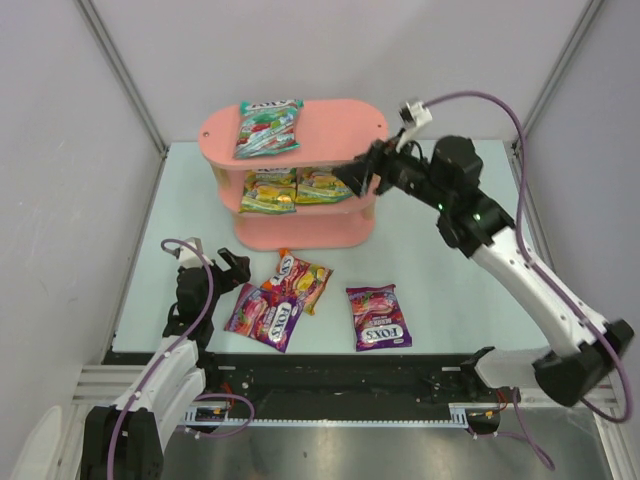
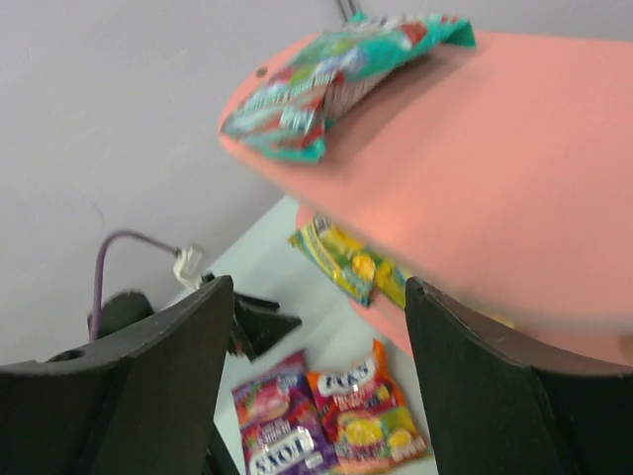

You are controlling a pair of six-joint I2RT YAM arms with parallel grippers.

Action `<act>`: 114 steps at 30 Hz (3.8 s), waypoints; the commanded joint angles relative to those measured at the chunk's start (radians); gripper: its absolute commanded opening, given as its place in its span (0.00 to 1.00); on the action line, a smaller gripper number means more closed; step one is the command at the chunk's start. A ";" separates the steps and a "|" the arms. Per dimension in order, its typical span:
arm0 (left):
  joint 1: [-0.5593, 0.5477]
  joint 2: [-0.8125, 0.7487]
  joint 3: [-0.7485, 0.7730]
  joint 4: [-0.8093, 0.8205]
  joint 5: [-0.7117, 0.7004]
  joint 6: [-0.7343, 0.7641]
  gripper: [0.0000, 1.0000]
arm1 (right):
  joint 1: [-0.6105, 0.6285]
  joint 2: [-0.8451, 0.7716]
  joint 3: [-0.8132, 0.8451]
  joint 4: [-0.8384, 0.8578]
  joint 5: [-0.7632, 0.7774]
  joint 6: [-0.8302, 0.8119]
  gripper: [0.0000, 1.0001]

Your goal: Place and organize the candy bags onto the shelf

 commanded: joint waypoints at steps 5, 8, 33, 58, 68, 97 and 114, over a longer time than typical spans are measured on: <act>0.007 -0.003 0.019 0.033 0.014 -0.015 1.00 | 0.113 -0.227 -0.446 0.096 -0.016 -0.193 0.75; 0.007 -0.002 0.020 0.034 0.015 -0.015 1.00 | 0.144 -0.226 -0.607 0.231 -0.017 -0.219 0.76; 0.009 0.004 0.020 0.040 0.017 -0.015 1.00 | 0.084 0.362 -0.611 0.624 -0.210 -0.451 0.84; 0.009 0.009 0.023 0.037 0.012 -0.015 1.00 | 0.103 0.527 -0.532 0.529 -0.276 -0.517 0.82; 0.009 0.014 0.022 0.037 0.012 -0.015 1.00 | 0.106 0.560 -0.529 0.563 -0.290 -0.511 0.81; 0.009 0.015 0.025 0.036 0.012 -0.015 1.00 | 0.234 0.428 -0.457 0.147 -0.197 -0.524 0.00; 0.009 0.011 0.023 0.036 0.011 -0.017 1.00 | 0.359 -0.222 -0.523 -0.069 0.108 -0.457 0.00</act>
